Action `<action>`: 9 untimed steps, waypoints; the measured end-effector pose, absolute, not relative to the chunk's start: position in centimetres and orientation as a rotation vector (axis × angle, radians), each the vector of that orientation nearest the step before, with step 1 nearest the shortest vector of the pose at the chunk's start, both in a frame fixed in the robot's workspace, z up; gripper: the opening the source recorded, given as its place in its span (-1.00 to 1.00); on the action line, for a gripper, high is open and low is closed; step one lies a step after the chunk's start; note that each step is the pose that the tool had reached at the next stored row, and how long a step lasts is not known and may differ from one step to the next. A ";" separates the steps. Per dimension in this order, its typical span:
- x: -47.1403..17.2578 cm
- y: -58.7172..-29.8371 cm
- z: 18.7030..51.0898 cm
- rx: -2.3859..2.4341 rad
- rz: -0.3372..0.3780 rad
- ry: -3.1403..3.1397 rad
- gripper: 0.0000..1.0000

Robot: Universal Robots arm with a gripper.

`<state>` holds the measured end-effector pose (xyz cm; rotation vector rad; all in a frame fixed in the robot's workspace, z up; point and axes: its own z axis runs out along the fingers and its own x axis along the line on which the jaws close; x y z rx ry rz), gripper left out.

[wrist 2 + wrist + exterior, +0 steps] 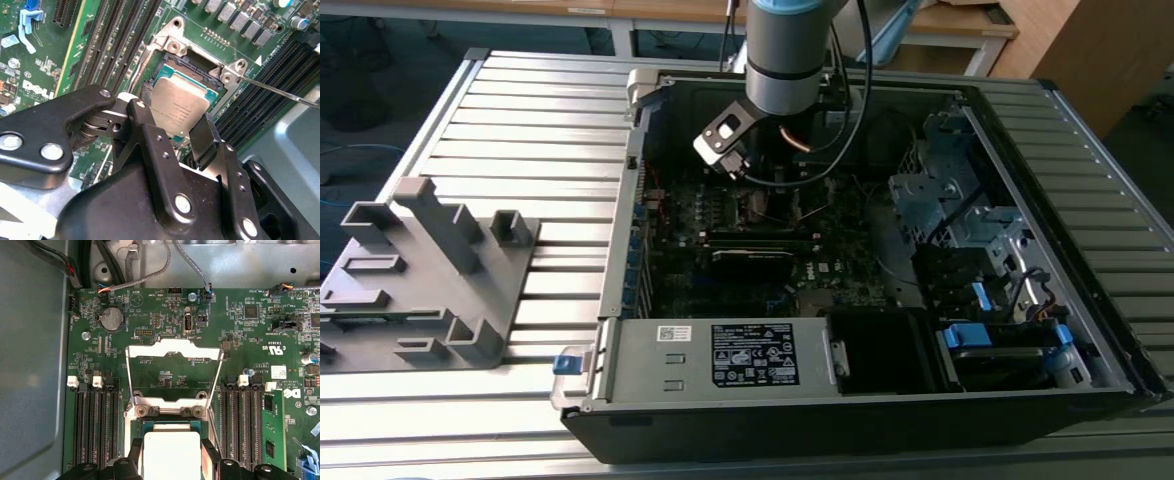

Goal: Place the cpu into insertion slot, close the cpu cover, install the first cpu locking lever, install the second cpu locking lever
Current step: 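Place the cpu into insertion slot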

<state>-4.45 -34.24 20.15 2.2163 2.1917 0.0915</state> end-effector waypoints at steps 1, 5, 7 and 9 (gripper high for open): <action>-4.5 -34.2 20.1 2.217 0.092 2.191 0.08; -4.6 -34.2 20.0 2.216 0.092 2.192 0.08; -4.6 -34.2 19.9 2.216 0.091 2.191 0.08; -4.6 -34.2 19.8 2.216 0.091 2.191 0.08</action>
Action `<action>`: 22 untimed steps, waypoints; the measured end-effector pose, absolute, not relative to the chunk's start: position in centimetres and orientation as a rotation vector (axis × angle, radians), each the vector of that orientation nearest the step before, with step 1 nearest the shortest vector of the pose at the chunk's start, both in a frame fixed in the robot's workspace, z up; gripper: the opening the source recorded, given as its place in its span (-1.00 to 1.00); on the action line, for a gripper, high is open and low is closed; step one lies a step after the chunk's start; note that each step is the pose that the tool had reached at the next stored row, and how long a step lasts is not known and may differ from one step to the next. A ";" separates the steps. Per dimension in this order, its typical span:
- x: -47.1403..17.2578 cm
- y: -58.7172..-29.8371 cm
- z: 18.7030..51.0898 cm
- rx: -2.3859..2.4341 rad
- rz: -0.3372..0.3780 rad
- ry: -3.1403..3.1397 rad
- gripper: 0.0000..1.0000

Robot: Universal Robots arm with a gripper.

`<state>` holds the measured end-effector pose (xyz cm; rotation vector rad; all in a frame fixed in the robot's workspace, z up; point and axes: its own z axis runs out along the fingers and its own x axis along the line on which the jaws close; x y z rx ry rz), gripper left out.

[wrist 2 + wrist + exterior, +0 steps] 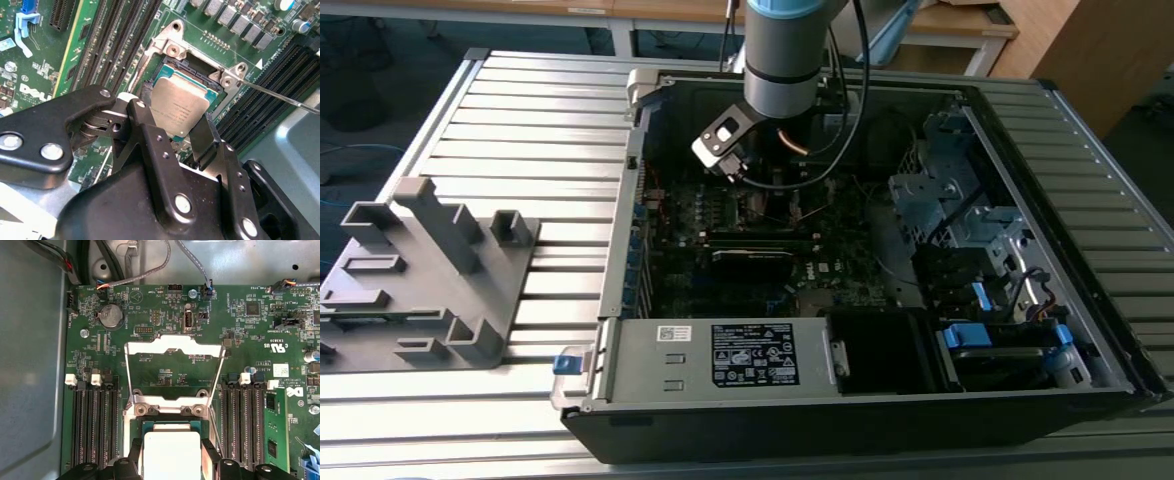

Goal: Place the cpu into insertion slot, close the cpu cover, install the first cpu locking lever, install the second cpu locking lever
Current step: 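Place the cpu into insertion slot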

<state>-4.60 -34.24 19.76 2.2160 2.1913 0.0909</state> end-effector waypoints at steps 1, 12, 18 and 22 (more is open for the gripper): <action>-4.6 -34.2 19.8 2.216 0.091 2.191 0.08; -4.5 -34.2 19.6 2.216 0.091 2.191 0.08; -4.5 -34.2 19.5 2.216 0.091 2.191 0.08; -4.5 -34.2 19.4 2.216 0.091 2.191 0.08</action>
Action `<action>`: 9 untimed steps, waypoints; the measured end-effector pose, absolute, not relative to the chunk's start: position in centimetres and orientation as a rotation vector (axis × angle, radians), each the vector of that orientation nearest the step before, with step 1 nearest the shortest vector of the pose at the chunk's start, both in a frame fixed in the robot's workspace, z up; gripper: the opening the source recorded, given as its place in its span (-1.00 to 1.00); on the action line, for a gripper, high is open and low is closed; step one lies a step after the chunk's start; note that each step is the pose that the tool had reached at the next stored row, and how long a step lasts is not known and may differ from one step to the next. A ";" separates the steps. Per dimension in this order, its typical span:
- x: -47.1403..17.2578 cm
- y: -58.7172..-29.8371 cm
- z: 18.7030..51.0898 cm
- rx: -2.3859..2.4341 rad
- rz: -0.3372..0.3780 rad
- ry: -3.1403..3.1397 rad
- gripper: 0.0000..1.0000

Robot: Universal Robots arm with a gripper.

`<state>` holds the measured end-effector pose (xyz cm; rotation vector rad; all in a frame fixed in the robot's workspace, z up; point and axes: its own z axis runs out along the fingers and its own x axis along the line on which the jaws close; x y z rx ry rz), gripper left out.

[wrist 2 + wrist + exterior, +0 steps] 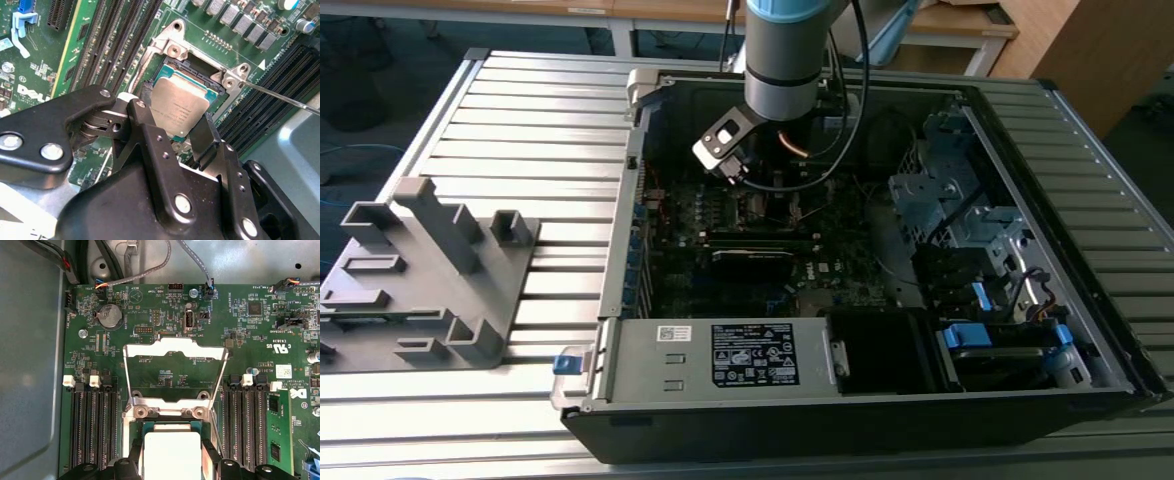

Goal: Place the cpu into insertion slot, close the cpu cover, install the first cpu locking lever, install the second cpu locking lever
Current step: 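Place the cpu into insertion slot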

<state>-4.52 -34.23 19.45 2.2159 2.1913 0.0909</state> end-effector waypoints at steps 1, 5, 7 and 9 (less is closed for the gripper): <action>-4.5 -34.2 19.4 2.216 0.091 2.191 0.08; -4.5 -34.2 19.6 2.216 0.091 2.191 0.08; -4.5 -34.2 19.7 2.216 0.091 2.191 0.08; -4.5 -34.2 19.7 2.216 0.091 2.191 0.08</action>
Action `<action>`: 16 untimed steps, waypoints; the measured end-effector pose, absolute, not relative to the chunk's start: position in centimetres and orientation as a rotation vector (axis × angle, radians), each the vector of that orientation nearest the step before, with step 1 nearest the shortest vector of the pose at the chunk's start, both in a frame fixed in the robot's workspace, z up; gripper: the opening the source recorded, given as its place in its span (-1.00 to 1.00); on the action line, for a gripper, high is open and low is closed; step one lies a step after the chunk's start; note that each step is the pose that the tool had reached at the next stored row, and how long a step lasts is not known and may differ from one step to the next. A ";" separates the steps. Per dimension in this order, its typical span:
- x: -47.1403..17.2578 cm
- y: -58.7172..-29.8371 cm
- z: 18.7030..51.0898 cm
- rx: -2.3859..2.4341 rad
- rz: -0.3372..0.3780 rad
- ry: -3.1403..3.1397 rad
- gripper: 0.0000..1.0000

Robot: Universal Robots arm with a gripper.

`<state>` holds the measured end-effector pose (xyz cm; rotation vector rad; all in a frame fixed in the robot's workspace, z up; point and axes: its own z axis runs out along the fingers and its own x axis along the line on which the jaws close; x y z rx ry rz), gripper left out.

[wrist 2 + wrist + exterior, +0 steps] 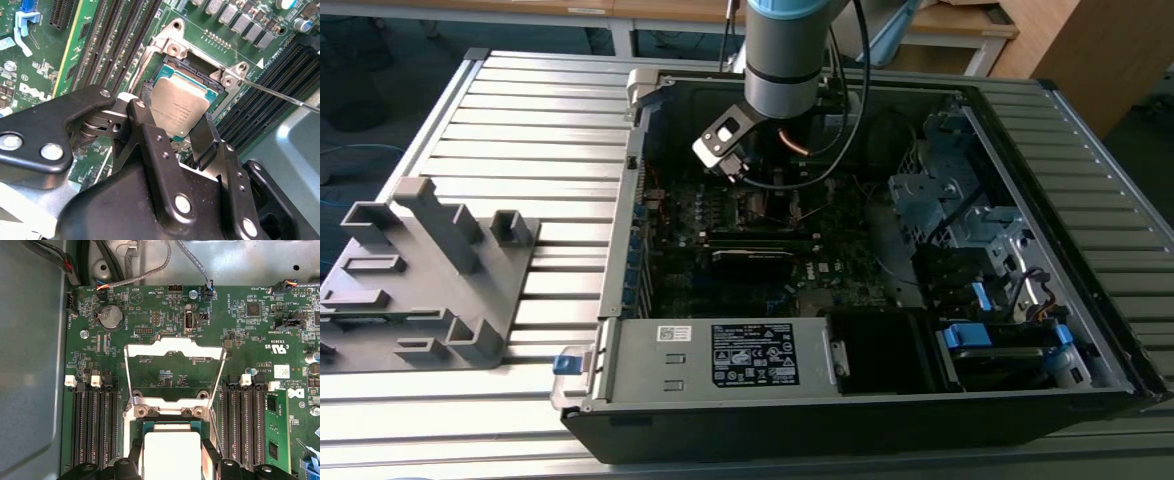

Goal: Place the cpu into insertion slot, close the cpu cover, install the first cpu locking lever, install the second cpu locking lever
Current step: 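Place the cpu into insertion slot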

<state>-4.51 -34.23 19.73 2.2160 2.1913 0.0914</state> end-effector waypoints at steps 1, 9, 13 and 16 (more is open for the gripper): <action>-4.5 -34.2 19.7 2.216 0.092 2.191 0.08; -4.5 -34.1 19.7 2.216 0.091 2.191 0.08; -4.5 -34.1 19.5 2.216 0.091 2.191 0.08; -4.5 -34.1 19.5 2.216 0.091 2.191 0.08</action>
